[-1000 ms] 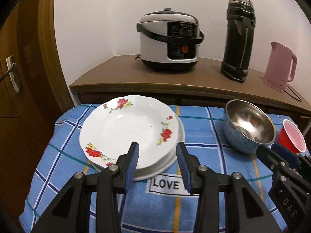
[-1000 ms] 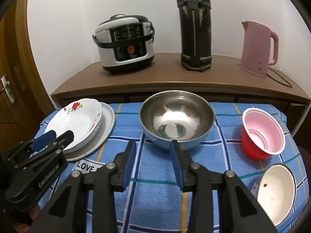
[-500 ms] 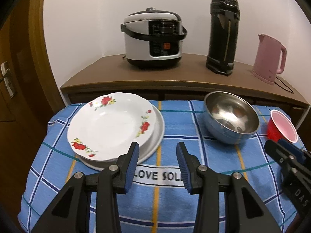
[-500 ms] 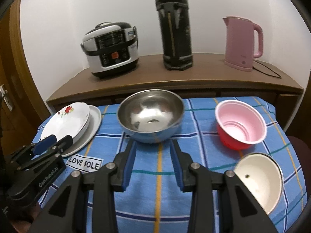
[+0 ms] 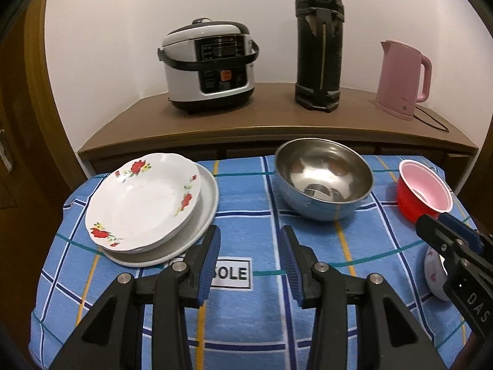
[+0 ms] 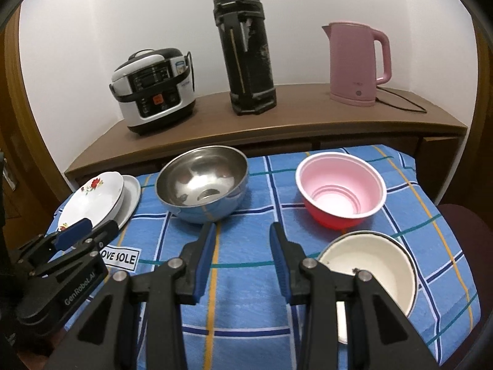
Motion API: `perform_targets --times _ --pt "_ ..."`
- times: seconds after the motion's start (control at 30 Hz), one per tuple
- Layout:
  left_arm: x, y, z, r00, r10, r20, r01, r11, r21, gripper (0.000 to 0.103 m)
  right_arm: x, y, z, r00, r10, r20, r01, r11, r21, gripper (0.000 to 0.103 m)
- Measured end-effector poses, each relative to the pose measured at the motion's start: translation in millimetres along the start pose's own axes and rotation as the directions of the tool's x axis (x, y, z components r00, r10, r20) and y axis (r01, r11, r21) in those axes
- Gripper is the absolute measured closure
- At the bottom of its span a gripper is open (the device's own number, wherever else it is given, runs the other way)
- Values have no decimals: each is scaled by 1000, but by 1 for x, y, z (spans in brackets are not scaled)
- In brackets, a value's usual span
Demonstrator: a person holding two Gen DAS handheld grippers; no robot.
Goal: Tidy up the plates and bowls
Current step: 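Withdraw both grippers from the plate stack toward the bowls, then move both grippers toward the pink bowl beside the steel bowl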
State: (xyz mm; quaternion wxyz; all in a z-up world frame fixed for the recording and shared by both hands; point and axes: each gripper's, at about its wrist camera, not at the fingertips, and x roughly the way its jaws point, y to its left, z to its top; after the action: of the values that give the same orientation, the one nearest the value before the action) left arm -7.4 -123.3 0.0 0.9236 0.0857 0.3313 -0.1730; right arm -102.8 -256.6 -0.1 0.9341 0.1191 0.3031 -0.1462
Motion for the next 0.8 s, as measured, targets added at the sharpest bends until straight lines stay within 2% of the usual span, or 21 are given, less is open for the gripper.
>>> perform_targets --times 0.33,0.73,0.8 --pt "-9 -21 -5 1000 -10 7 9 1000 25 59 -13 -11 -6 1000 4 13 -4 1000 9 66" --pt "-16 -37 -10 1000 -30 6 30 998 47 58 -28 -25 -9 999 -7 38 7 1000 24 55" --pt "-18 -40 -11 1000 -31 7 30 998 47 47 -30 -27 -11 999 -8 39 7 1000 20 55"
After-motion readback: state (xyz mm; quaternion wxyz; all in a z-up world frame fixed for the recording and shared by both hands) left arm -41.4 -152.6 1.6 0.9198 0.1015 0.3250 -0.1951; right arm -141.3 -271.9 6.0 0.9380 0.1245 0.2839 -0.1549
